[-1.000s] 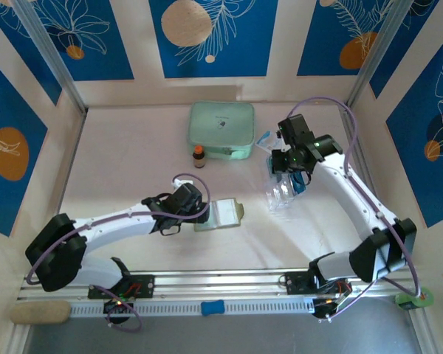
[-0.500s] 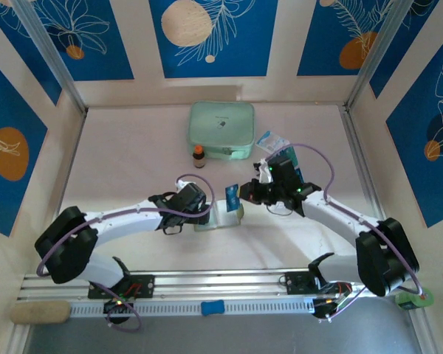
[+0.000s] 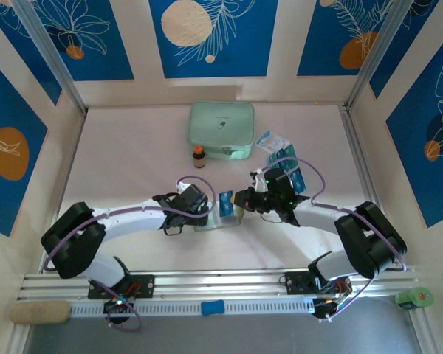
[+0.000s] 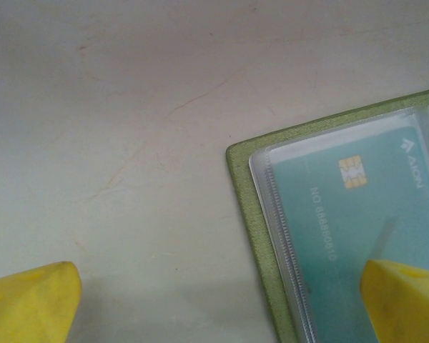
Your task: Put the credit cards into the card holder
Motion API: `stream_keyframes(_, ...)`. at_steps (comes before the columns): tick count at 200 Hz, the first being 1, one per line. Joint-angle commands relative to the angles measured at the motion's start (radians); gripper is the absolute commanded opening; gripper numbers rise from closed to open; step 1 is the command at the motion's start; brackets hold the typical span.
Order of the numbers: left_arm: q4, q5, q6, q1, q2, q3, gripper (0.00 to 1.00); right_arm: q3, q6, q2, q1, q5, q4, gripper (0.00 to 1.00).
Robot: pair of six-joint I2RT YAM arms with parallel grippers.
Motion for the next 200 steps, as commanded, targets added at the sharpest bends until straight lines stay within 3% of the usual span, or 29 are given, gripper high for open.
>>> stream_keyframes(1,-0.031,-0.026,-0.002,0.009,0.008,-0.002,1.00,-0.013,0.013,0.017,0.010,-0.001,0.060,0.00)
stream_keyframes(200,-0.024,-0.044,-0.020,0.009,0.004,-0.058,1.00,0.016,0.019,0.099,0.030,0.022,0.097,0.00)
